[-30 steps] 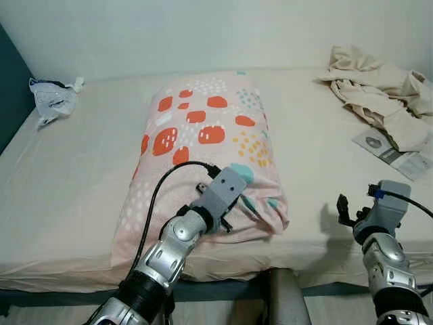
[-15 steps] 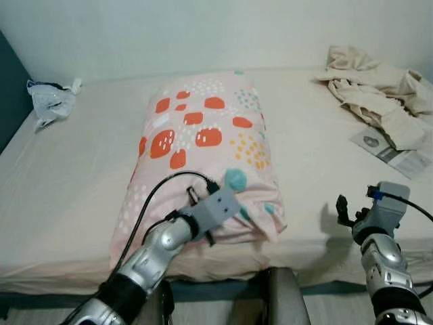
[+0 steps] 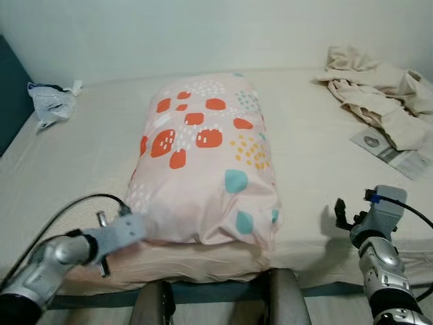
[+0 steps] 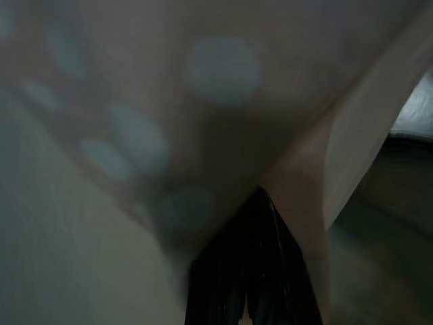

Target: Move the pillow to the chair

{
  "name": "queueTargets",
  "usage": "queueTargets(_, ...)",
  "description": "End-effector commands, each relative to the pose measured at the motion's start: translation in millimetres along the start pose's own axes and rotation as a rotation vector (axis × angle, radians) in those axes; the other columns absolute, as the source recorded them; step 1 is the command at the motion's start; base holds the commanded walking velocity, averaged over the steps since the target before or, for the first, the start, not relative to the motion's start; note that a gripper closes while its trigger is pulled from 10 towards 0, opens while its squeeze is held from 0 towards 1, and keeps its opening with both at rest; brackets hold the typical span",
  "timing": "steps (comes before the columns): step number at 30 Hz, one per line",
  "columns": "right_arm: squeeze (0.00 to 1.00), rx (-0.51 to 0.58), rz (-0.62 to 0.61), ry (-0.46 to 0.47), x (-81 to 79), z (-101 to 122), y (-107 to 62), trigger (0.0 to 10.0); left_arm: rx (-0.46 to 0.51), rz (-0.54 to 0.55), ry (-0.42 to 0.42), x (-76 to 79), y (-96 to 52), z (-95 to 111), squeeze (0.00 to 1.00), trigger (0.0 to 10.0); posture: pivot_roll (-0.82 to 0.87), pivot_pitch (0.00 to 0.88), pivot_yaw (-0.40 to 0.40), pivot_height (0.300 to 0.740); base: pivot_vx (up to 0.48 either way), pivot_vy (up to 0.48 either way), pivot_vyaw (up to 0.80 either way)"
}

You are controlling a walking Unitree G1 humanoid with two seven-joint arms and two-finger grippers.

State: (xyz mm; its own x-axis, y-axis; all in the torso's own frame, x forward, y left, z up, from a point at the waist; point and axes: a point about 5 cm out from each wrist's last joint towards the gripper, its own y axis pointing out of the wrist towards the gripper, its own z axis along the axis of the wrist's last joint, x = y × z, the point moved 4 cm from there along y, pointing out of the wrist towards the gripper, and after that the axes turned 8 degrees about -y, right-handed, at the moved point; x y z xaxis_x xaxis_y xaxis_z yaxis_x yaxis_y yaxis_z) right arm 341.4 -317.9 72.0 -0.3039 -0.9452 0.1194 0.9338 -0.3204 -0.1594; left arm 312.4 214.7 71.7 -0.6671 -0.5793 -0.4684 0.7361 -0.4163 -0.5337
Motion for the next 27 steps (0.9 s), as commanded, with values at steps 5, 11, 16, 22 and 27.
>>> queueTargets(5,0.0,-0.017,0.003,0.008,-3.4,-6.9,-1.2,10.0,0.424,-0.155,-0.241,34.7,-4.8,82.9,1.0,10.0,0.06,0.133,0.028,0.581,0.0,0.0,0.0)
queueTargets(11,0.0,-0.018,0.002,0.008,-3.7,-7.2,-1.1,10.0,0.491,-0.308,-0.144,77.6,-1.7,109.2,1.0,10.0,0.06,0.136,0.029,0.581,0.0,0.0,0.0)
queueTargets(16,0.0,-0.017,-0.002,0.009,-3.0,-6.5,-0.4,10.0,0.502,-0.239,-0.106,81.4,20.7,128.8,1.0,10.0,0.06,0.14,0.031,0.581,0.0,0.0,0.0)
queueTargets(22,0.0,-0.013,0.0,0.006,-3.2,-4.7,0.5,10.0,0.493,-0.009,-0.044,45.9,31.4,135.6,1.0,10.0,0.05,0.143,0.034,0.581,0.0,0.0,0.0)
queueTargets(27,0.0,-0.014,-0.004,0.006,-2.0,-4.6,0.8,10.0,0.601,-0.084,-0.122,45.8,19.2,156.4,0.0,10.0,0.06,0.143,0.03,0.581,0.0,0.0,0.0)
